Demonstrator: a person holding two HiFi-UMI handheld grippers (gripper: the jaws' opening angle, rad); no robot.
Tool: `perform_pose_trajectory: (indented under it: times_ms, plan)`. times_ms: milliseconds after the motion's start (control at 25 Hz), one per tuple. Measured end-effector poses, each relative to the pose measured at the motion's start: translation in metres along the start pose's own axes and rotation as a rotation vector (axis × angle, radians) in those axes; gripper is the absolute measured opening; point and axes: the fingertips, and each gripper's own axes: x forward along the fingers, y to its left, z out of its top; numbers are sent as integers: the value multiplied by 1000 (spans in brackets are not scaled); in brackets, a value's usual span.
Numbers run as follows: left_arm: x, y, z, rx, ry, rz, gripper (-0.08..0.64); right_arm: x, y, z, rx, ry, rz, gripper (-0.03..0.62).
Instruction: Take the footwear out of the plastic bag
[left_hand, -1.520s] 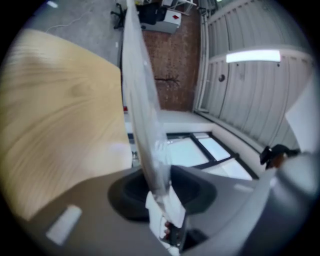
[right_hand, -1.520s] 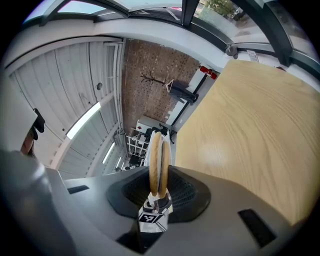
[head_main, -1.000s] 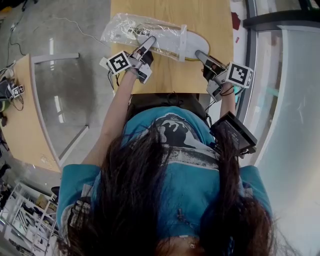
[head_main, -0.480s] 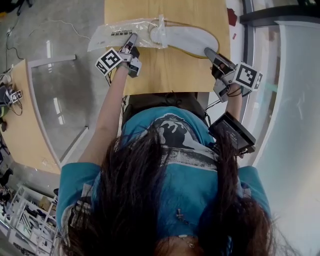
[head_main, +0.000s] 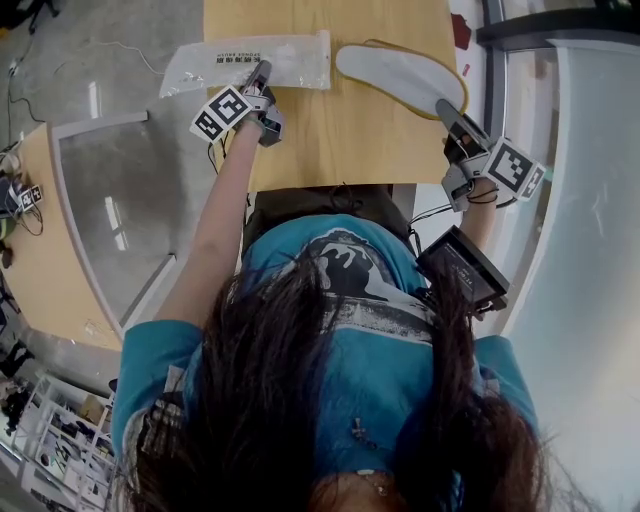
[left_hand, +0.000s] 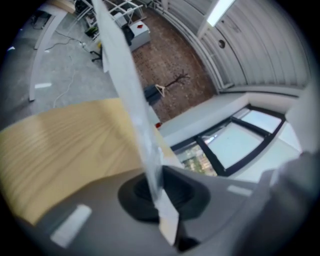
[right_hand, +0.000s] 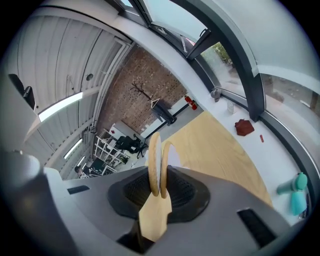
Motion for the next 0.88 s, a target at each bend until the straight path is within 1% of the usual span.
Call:
perform_pose_trajectory:
  times_ms: [160, 280, 400, 560, 720, 760, 840, 880]
  plan:
    - [19, -6, -17, -31, 27, -1, 0, -20, -6, 15, 35, -91, 6, 80]
    - [33, -14, -34, -82, 54, -14, 0, -35, -2, 28, -13, -142, 13, 80]
    - [45, -20, -49, -115, 79, -22, 0, -49, -6, 33, 12, -189, -12, 80]
    - [56, -22, -64, -176, 98, -21, 0, -61, -11, 32, 33, -225, -29, 80]
    - [61, -28, -70, -250, 107, -24, 7, -71, -7, 29, 59, -250, -32, 80]
    - [63, -30, -74, -282, 119, -33, 43, -72, -8, 28, 60, -252, -29, 80]
    - [66, -37, -82, -365, 157, -65, 198, -71, -7, 27, 60, -254, -17, 80]
    - [66, -42, -86, -413, 174, -79, 248, -70, -5, 27, 61, -255, -8, 80]
